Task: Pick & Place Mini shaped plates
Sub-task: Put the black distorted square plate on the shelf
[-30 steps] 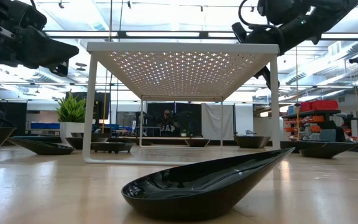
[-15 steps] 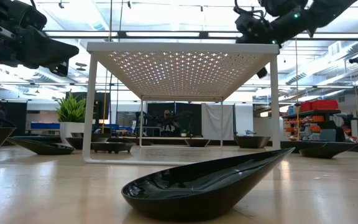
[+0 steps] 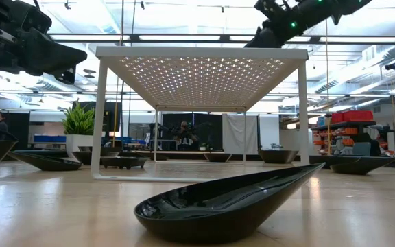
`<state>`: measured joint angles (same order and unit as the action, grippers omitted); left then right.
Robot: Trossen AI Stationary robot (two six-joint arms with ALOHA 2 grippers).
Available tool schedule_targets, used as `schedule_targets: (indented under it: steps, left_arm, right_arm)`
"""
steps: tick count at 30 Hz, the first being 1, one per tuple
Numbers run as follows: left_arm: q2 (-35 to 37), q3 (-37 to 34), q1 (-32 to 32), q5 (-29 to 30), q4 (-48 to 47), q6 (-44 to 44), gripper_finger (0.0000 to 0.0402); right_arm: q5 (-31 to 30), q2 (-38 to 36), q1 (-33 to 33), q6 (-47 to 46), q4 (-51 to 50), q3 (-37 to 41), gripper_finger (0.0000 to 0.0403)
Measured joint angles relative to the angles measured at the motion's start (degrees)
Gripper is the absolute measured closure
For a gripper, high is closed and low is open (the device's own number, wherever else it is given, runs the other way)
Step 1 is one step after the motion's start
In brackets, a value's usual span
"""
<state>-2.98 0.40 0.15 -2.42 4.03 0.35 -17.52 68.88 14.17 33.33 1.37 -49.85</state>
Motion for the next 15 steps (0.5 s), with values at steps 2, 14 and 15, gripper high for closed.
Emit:
schedule_targets:
  steps: [2, 14, 15]
  left_arm:
    - [0.0, 0.0, 0.0, 0.0, 0.0, 0.0, 0.0381]
    - [0.0, 0.0, 0.0, 0.0, 0.0, 0.0, 0.0381]
    - [0.0, 0.0, 0.0, 0.0, 0.0, 0.0, 0.0381]
  right_arm:
    - [0.0, 0.6, 0.0, -1.2, -0.7, -0.7, 0.0348]
    - [0.2, 3.9, -0.2, -3.2, -6.2, -6.7, 0.0348]
    - [0.2, 4.1, -0.2, -4.0, -6.5, -7.2, 0.0348]
